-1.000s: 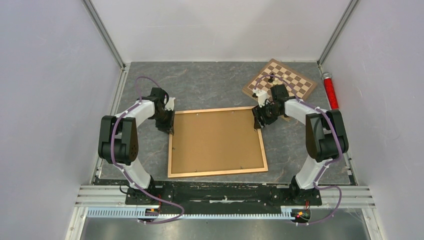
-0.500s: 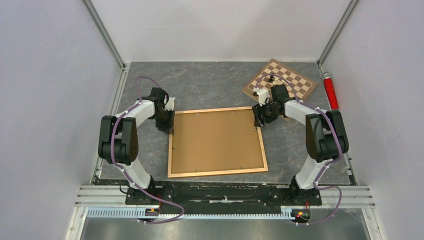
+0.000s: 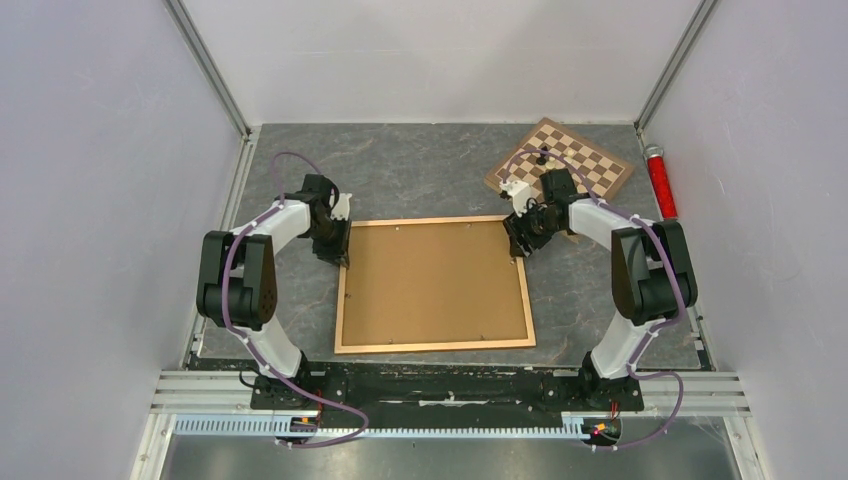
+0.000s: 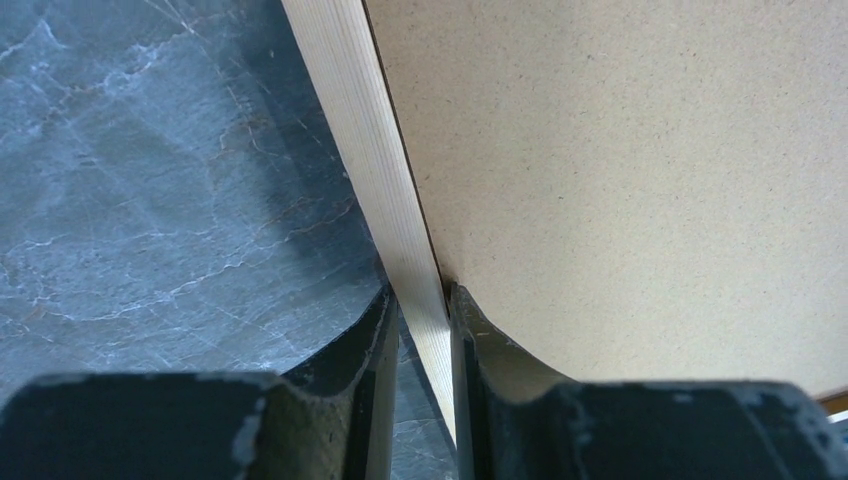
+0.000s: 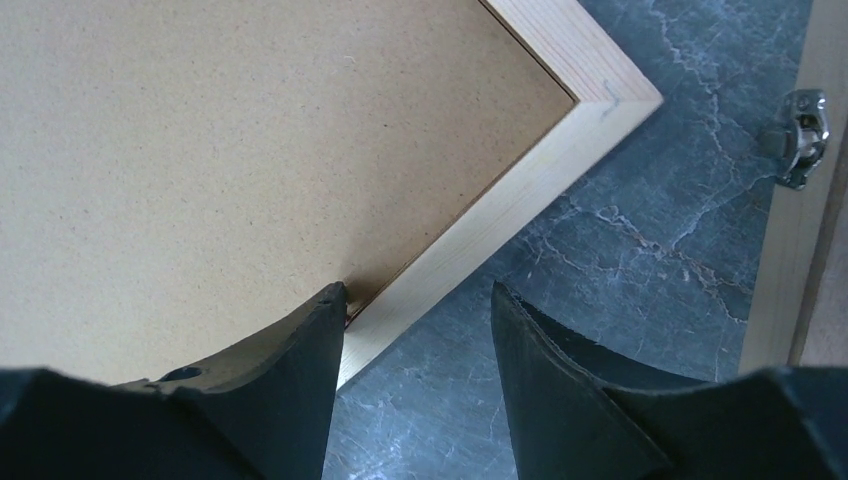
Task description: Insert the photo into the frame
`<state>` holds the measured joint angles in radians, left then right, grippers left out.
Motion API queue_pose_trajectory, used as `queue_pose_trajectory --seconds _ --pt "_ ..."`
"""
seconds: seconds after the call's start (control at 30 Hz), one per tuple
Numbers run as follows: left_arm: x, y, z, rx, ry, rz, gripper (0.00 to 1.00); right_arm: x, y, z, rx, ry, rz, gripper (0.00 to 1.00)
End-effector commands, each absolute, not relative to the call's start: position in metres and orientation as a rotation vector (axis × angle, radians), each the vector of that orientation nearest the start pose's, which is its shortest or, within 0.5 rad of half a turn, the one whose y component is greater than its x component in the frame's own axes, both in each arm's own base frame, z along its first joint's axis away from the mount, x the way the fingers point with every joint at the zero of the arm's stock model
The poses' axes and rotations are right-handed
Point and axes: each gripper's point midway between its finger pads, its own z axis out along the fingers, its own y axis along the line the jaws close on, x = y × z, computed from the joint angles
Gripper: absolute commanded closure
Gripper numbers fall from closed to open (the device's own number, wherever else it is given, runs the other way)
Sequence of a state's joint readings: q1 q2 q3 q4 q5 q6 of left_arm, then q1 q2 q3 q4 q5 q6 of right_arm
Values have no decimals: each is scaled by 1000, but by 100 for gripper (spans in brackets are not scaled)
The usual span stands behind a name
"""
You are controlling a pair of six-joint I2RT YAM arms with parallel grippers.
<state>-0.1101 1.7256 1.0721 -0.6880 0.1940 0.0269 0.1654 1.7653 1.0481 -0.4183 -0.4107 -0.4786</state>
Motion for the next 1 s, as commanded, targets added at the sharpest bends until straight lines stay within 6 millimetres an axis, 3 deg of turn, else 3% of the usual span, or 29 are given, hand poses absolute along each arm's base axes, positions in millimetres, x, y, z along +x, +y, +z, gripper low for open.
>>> queue_pose_trajectory --seconds 0.0,0.2,0.67,0.83,0.97 --pt "323 -66 29 231 2838 -270 98 342 104 21 -1104 2467 437 43" --pt "325 -64 28 221 2838 -252 98 344 106 22 -1253 2436 484 43" --pt "328 -63 24 214 2846 -245 98 329 121 22 -1488 2353 729 39" --pt "328 -63 23 213 2848 -245 98 335 121 20 -1449 2366 692 39" --pt "327 -64 22 211 2850 -250 98 338 121 13 -1321 2424 656 39"
